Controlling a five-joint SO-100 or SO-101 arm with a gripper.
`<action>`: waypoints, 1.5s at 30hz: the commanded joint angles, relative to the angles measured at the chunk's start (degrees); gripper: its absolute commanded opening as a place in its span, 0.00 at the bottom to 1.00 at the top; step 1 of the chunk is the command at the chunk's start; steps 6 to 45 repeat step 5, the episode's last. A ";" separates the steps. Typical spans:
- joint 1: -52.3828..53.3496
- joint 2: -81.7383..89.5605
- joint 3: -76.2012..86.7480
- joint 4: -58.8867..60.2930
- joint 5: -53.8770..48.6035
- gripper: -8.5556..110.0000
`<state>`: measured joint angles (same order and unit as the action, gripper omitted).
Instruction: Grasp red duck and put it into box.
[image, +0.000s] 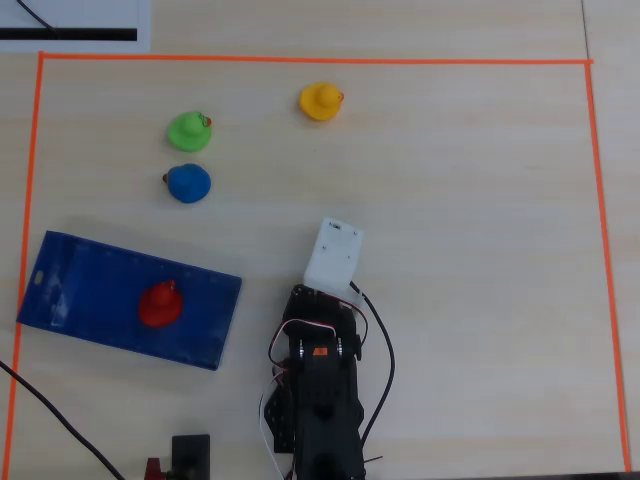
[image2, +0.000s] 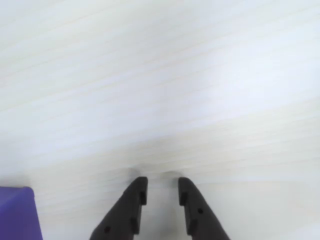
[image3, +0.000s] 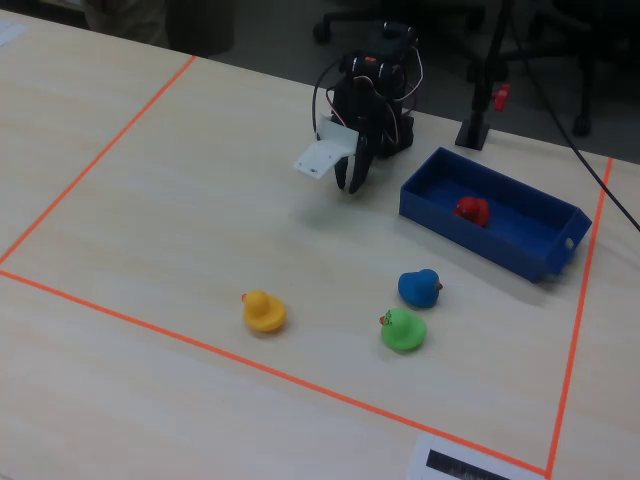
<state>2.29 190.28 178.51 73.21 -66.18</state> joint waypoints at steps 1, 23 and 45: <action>0.35 -0.62 -0.35 1.41 -0.26 0.12; 0.35 -0.62 -0.35 1.41 -0.26 0.12; 0.35 -0.62 -0.35 1.41 -0.26 0.12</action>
